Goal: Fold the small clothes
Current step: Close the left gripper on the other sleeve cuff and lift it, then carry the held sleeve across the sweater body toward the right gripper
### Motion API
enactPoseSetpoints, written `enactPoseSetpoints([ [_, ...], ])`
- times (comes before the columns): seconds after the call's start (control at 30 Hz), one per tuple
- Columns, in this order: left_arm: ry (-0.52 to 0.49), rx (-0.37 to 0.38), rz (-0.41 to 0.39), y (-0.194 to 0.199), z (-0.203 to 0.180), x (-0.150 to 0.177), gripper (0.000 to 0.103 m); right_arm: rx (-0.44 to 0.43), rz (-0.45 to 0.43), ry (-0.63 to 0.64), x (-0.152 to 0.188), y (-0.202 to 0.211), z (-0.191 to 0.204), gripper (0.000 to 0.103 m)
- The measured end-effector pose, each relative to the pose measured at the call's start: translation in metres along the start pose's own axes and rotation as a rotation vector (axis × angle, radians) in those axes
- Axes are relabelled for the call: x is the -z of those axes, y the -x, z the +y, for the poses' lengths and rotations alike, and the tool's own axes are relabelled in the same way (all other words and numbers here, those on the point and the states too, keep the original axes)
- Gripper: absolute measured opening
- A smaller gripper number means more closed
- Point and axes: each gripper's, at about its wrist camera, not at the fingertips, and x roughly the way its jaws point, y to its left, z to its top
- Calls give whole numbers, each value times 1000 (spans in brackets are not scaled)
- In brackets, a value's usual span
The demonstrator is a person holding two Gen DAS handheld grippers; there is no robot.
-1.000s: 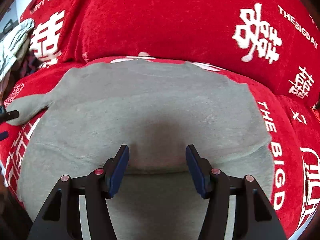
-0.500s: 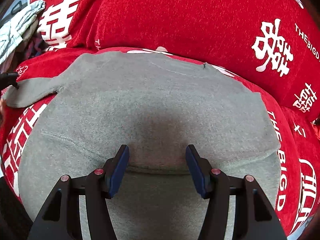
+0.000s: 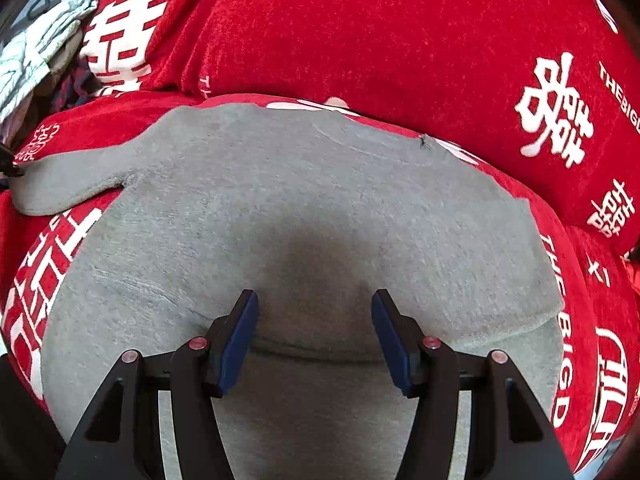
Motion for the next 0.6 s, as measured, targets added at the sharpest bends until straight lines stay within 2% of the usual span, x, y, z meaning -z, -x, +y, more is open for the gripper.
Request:
enactPoseSetpoints([
  [0.1,-58,-37,-49,12,-5,3,17,-3,-12,26,-17,-5,11,63],
  [0.33,-99,-13,-104,46,-11,1,17,-64,-21,50,-83,-35,59,63],
  [0.47,-95,6,-83,50,-6,-5,17,-73,26,53,-119,-69,100,63],
  [0.6,-96,13,-74,54,-3,-10,17,-72,88,103,-128,-95,145,63],
])
